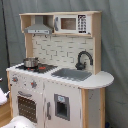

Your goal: Play with the kitchen

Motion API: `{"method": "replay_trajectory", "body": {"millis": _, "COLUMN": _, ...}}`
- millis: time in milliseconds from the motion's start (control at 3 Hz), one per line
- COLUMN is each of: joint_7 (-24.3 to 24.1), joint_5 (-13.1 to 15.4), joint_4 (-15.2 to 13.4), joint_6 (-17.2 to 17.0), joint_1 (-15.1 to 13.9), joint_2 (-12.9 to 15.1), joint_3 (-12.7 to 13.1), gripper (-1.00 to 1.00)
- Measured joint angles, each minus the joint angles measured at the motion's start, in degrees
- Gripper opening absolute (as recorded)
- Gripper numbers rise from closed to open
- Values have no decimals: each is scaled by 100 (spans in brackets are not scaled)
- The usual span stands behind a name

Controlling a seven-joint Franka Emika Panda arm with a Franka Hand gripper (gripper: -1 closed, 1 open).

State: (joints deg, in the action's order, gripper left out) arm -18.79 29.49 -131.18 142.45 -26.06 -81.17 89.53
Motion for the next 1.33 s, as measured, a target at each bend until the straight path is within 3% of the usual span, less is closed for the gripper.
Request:
{"method": "replay_trajectory", "body": {"millis": 667, "joint_7": -675, "joint_5": 1, "joint_4": 273, "joint_6": 712, "joint_1": -757, "joint_2": -47, "joint_3": -3, "gripper": 100}}
{"method": "replay_trajectory", "body": {"millis": 1333, "joint_7": -1264, "joint_5": 2, "joint_4": 335, "joint_6": 1665, "joint_1": -1206, "joint_2": -146, "joint_3": -57, "gripper": 100}}
